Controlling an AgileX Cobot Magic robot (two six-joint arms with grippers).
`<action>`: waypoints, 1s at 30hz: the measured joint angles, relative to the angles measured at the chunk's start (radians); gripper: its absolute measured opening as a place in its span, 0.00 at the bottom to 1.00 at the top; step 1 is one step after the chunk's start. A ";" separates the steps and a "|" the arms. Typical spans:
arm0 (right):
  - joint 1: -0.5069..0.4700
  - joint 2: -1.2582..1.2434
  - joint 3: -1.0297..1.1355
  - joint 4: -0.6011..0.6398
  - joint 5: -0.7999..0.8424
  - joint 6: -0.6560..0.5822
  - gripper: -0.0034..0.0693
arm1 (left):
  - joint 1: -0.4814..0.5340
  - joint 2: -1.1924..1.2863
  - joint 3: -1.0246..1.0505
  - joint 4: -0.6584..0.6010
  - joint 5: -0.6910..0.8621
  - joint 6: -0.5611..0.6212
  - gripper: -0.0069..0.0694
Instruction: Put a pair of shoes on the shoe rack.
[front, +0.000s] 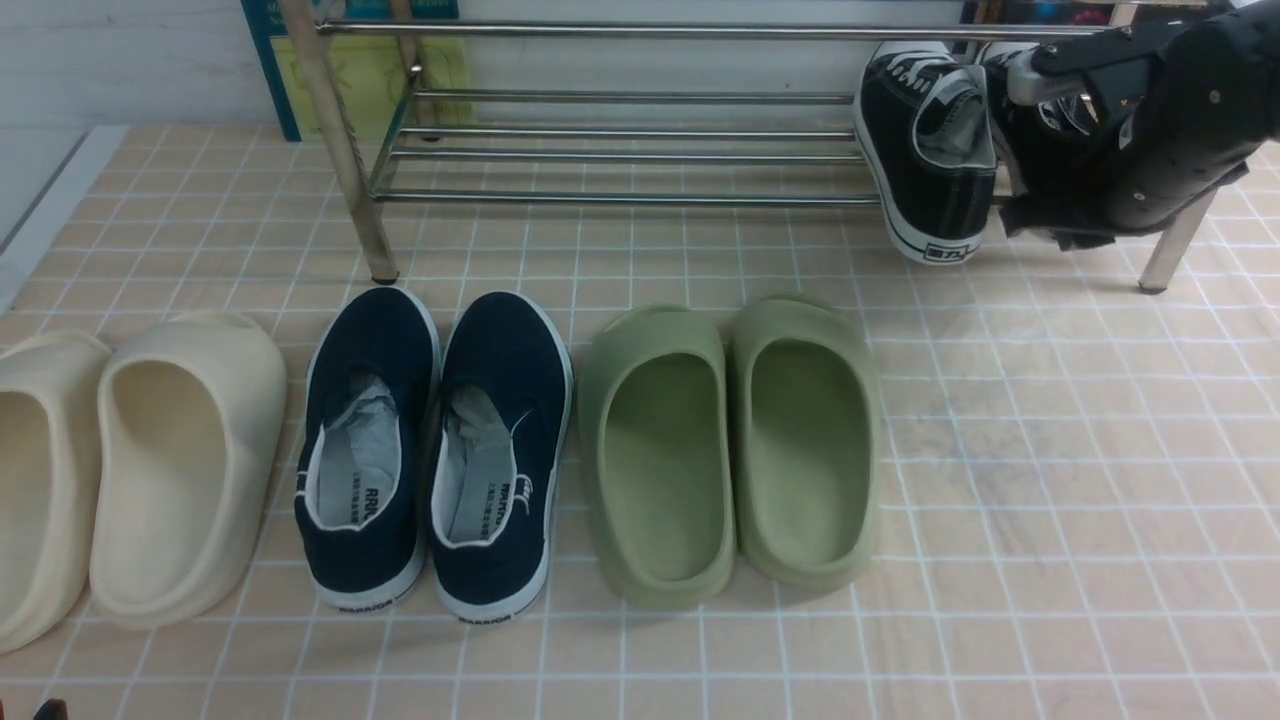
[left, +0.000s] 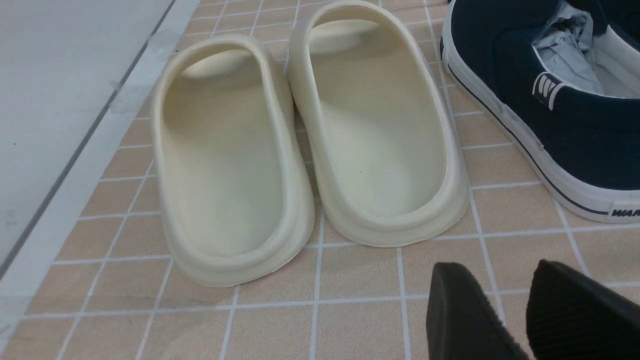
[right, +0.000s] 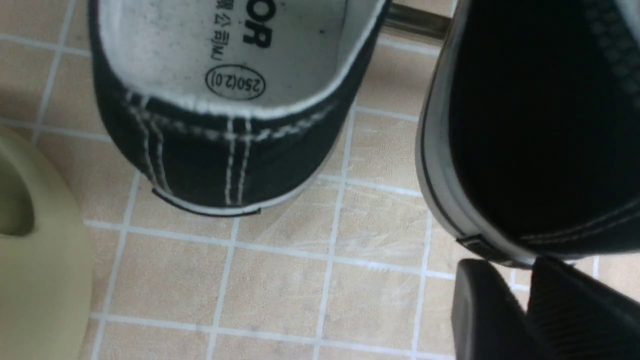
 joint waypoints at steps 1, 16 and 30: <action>0.000 0.000 0.000 -0.002 0.019 0.003 0.33 | 0.000 0.000 0.000 0.000 0.000 0.000 0.40; 0.000 -0.455 0.031 0.028 0.195 0.017 0.30 | 0.000 0.000 0.000 0.000 0.000 0.000 0.40; 0.000 -1.276 0.940 0.053 -0.336 0.041 0.02 | 0.000 0.000 0.000 0.000 0.000 0.000 0.40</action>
